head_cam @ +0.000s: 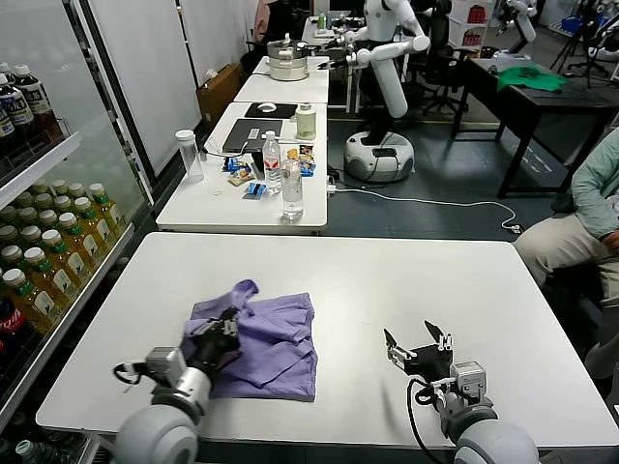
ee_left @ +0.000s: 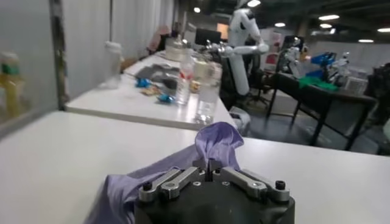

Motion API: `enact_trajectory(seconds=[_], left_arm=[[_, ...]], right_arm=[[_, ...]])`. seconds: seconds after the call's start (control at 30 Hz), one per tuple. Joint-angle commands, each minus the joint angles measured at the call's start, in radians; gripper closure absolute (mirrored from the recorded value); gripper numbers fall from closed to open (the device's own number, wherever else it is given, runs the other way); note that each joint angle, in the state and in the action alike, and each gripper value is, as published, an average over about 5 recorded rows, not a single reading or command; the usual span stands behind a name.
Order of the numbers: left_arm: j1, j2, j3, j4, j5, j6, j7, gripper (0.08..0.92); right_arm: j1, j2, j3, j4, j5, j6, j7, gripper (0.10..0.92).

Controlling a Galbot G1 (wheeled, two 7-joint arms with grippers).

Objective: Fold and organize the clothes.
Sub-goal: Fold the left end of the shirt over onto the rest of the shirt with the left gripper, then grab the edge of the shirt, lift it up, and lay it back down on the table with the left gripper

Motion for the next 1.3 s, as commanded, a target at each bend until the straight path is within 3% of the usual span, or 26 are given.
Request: enact_trajectory(seconds=[0.03,0.13,0.27,0.47,0.57,0.77,1.0,1.3], left_arm=[[-0.127,-0.143,0.177,0.179,0.042,-0.002,-0.038,0.899],[-0.136,-0.191,0.195,0.191,0.048,-0.006,-0.071,0.889],[-0.128,-0.203,0.189,0.129,0.005,-0.010,-0.093,0.807],[-0.048,-0.101,0.078,-0.114,-0.095,-0.003,-0.082,0.635],[0.014,-0.017,-0.047,-0.155,-0.067,-0.003,-0.078,0.548],[0.120,0.103,-0.258,0.029,-0.028,-0.005,-0.084,0.375],[0.111,0.073,-0.244,0.210,0.087,-0.025,-0.028,0.197],[0.053,0.037,-0.204,0.281,0.182,-0.069,0.083,0.177]], right_arm=[[0.005,0.002,-0.010,-0.004,-0.004,0.000,0.001,0.203],[0.011,0.002,-0.021,-0.005,-0.007,0.000,0.003,0.203],[0.015,-0.003,-0.023,-0.005,-0.007,0.000,0.002,0.203],[0.021,-0.007,-0.026,-0.011,-0.007,0.000,0.000,0.203],[0.026,-0.008,-0.029,-0.014,-0.007,0.000,-0.002,0.203],[0.027,-0.008,-0.031,-0.016,-0.008,0.000,-0.006,0.203],[0.020,-0.013,-0.024,-0.016,-0.010,0.000,-0.008,0.203],[0.019,-0.013,-0.022,-0.018,-0.010,0.000,-0.009,0.203]])
